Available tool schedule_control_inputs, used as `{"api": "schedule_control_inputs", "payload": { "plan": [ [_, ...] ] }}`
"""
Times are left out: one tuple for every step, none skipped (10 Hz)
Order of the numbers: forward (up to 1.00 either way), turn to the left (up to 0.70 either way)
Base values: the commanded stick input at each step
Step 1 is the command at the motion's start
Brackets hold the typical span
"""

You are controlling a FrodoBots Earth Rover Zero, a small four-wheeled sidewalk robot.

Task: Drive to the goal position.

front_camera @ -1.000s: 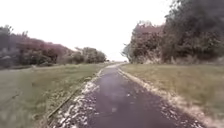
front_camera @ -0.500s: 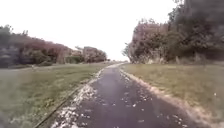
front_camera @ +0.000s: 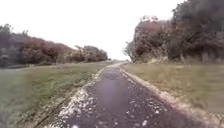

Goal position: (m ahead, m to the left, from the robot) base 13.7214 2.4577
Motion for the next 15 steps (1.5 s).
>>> {"api": "schedule_control_inputs", "payload": {
  "plan": [
    [0.99, 0.0],
    [0.99, 0.0],
    [0.99, 0.0],
    [0.99, 0.0],
    [0.99, 0.0],
    [0.99, 0.0],
    [0.99, 0.0],
    [0.99, 0.0],
    [0.99, 0.0],
    [0.99, 0.0],
    [0.99, 0.0],
    [0.99, 0.0],
    [0.99, 0.0],
    [0.99, 0.0],
    [0.99, 0.0]
  ]
}}
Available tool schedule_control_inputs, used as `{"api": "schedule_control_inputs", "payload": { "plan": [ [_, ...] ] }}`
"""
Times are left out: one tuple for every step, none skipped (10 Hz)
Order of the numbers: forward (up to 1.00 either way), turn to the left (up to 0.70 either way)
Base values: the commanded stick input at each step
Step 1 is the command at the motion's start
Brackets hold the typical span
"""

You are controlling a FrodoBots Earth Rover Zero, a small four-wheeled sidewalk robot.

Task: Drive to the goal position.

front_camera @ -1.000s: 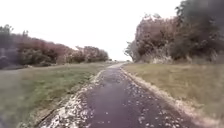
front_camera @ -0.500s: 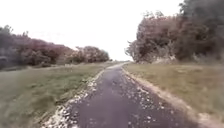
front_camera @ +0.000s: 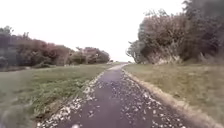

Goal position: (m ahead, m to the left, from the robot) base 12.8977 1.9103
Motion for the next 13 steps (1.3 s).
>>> {"api": "schedule_control_inputs", "payload": {
  "plan": [
    [0.99, 0.0],
    [0.99, 0.0],
    [0.99, 0.0],
    [0.99, 0.0],
    [0.99, 0.0],
    [0.99, 0.0],
    [0.99, 0.0],
    [0.99, 0.0],
    [0.99, 0.0],
    [0.99, 0.0],
    [0.99, 0.0],
    [0.99, 0.0],
    [0.99, 0.0]
  ]
}}
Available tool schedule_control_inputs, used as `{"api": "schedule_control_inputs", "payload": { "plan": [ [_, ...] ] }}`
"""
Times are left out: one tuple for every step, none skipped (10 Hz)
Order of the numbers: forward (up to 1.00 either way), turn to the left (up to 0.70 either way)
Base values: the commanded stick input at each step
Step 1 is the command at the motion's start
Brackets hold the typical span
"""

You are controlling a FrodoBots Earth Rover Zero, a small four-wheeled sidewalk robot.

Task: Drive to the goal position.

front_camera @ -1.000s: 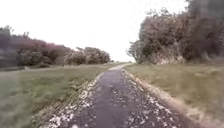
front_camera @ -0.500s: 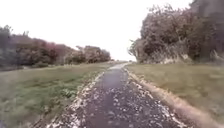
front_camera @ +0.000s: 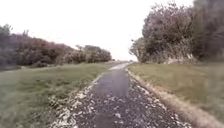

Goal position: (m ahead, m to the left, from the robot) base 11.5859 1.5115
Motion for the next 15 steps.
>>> {"api": "schedule_control_inputs", "payload": {
  "plan": [
    [0.99, 0.0],
    [0.99, 0.0],
    [0.99, 0.0],
    [0.99, 0.0],
    [0.99, 0.0],
    [0.99, -0.1],
    [0.99, -0.22],
    [0.99, -0.26],
    [0.99, -0.24],
    [0.99, -0.06],
    [0.99, 0.0],
    [0.99, 0.0],
    [0.99, 0.0],
    [0.99, 0.0],
    [0.99, 0.0]
  ]
}}
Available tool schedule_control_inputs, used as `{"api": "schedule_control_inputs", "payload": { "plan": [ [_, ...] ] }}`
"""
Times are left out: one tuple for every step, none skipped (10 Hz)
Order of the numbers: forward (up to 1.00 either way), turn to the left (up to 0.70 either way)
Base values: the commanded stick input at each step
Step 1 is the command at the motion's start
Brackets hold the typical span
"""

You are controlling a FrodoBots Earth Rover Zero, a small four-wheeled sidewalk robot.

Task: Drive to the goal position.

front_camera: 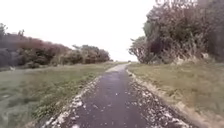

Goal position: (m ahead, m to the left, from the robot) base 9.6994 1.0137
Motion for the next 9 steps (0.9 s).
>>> {"api": "schedule_control_inputs", "payload": {
  "plan": [
    [0.99, 0.0],
    [0.99, 0.0],
    [0.99, 0.0],
    [0.99, 0.0],
    [0.99, 0.0],
    [0.99, 0.0],
    [0.99, 0.0],
    [0.99, 0.0],
    [0.99, 0.0]
  ]
}}
